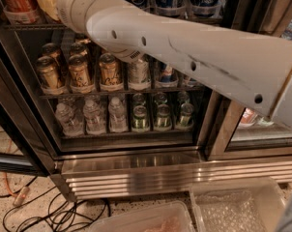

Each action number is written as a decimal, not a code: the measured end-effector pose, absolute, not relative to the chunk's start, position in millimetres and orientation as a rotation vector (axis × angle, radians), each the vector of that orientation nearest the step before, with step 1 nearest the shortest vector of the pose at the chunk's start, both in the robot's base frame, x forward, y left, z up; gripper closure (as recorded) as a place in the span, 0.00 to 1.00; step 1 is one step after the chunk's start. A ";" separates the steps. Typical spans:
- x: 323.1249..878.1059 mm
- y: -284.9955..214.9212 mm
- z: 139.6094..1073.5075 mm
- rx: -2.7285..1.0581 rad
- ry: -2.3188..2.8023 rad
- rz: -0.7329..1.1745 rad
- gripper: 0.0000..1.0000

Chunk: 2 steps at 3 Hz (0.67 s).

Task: Pick coke can from top shelf of fridge

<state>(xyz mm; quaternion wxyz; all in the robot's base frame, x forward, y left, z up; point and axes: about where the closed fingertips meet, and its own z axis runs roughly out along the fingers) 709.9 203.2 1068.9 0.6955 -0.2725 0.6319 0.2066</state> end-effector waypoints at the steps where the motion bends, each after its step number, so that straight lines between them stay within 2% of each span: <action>1: 709.7 203.9 1067.4 -0.608 1.411 0.464 0.73; 2: 709.4 203.5 1065.4 -0.603 1.413 0.467 0.96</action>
Offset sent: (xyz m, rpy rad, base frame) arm 0.0025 -0.0020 -0.0140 0.0086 0.0172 -0.0024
